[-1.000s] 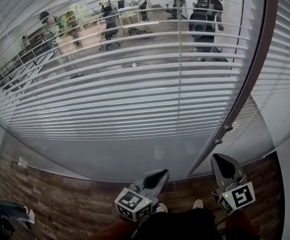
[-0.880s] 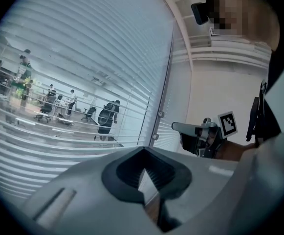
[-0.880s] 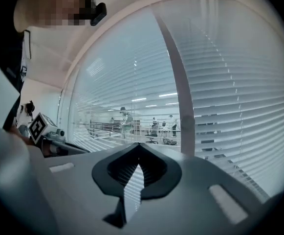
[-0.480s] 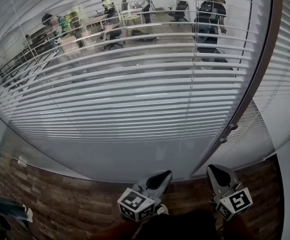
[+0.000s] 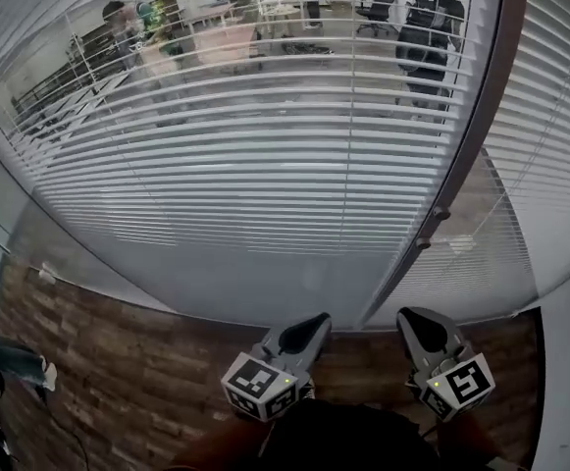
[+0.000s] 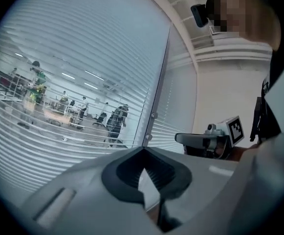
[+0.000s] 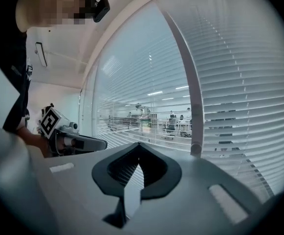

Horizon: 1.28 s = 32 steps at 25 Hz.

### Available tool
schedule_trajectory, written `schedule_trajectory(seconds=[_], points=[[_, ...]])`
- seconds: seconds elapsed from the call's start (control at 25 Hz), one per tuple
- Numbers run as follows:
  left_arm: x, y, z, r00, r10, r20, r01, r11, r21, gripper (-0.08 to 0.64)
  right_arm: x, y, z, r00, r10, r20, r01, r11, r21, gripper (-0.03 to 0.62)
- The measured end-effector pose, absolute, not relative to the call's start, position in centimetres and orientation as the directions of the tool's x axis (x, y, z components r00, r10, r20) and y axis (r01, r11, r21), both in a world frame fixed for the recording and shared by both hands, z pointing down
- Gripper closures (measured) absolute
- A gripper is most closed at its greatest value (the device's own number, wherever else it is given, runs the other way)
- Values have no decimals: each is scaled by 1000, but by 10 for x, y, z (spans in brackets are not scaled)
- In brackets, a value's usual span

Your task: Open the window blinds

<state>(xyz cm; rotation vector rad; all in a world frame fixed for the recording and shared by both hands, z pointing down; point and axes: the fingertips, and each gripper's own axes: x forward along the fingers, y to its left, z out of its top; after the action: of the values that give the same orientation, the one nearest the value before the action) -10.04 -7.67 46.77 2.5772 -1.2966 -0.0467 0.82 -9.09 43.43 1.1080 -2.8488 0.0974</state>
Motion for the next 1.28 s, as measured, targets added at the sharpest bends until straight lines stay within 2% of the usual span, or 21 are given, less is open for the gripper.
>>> schedule_trajectory(seconds=[0.12, 0.32, 0.6, 0.92, 1.28], points=[[-68, -53, 473, 567, -819, 89, -809, -533, 251, 558, 45, -67, 441, -751, -653, 100, -659, 751, -42, 565], [-25, -17, 442, 568, -820, 67, -777, -509, 371, 558, 95, -37, 407, -769, -630, 106, -637, 769, -55, 565], [35, 43, 440, 518, -847, 117, -824, -457, 336, 559, 157, 13, 412, -802, -582, 138, -595, 798, -97, 565], [47, 75, 426, 471, -866, 167, -864, -415, 285, 558, 166, 40, 418, -838, -531, 129, -546, 817, -183, 565], [27, 74, 405, 522, -843, 131, -843, -487, 229, 560, 148, 54, 408, -804, -587, 100, -595, 784, -176, 566]])
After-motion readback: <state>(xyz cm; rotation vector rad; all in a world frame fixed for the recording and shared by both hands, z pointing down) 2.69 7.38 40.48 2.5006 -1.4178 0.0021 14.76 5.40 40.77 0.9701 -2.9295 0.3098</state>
